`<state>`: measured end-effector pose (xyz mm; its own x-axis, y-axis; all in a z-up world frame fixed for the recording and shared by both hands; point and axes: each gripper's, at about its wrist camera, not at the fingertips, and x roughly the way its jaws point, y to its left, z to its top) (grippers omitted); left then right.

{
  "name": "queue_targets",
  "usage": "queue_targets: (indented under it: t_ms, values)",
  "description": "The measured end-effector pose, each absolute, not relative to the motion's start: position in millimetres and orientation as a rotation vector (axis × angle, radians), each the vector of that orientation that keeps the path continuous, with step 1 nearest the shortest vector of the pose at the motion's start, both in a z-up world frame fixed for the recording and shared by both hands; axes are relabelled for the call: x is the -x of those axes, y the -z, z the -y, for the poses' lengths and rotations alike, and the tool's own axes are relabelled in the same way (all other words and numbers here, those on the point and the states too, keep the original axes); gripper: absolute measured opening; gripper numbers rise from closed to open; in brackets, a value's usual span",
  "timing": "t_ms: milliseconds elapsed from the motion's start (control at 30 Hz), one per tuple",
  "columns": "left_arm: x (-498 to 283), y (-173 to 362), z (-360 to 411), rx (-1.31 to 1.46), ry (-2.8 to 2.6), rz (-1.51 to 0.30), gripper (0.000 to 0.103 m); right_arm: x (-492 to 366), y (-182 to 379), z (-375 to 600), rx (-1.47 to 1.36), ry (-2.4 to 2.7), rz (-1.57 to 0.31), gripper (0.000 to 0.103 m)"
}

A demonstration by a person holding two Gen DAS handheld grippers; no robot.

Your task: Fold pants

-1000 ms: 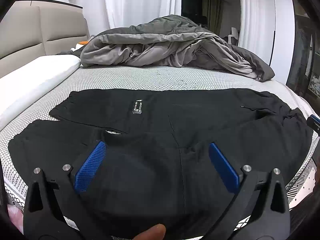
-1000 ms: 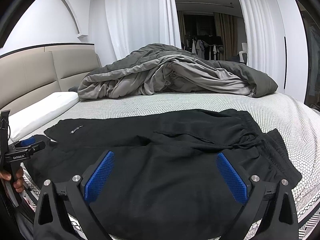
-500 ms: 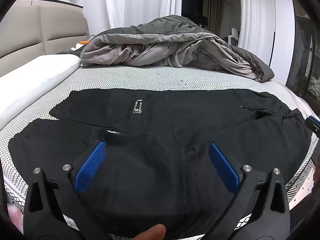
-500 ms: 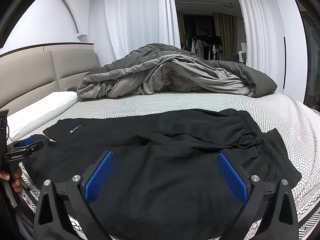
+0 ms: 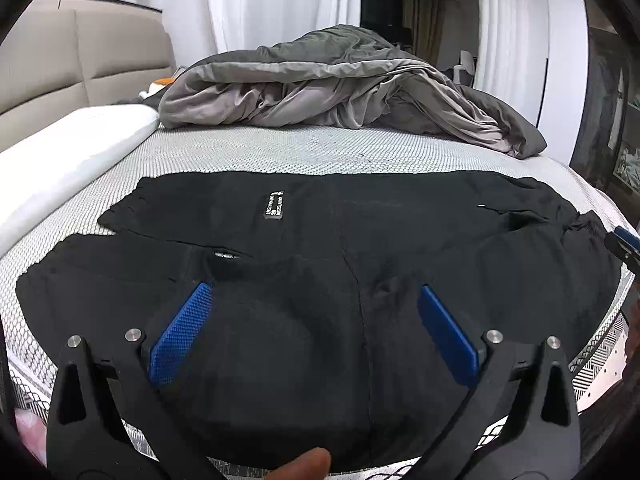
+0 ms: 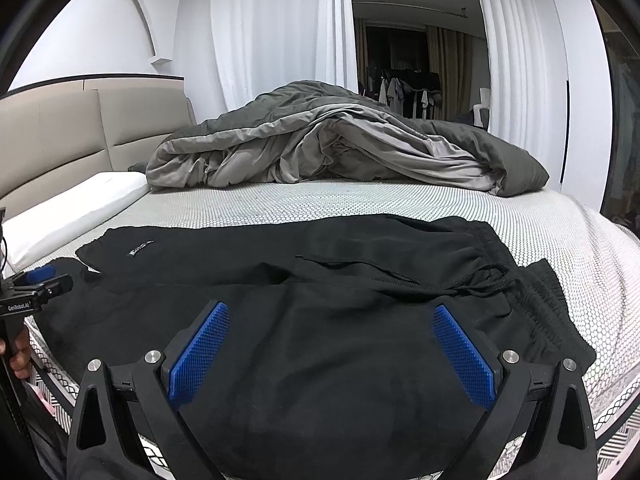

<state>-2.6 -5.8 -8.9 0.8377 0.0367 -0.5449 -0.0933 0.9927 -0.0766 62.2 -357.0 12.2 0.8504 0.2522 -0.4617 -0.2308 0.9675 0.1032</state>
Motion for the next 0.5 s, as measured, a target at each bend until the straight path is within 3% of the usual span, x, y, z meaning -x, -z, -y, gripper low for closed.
queue_targets:
  t_ms: [500]
  values:
    - [70.1, -2.7, -114.9, 0.519, -0.302, -0.491, 0.102, -55.5, -19.1, 383.7, -0.13, -0.262, -0.454, 0.103]
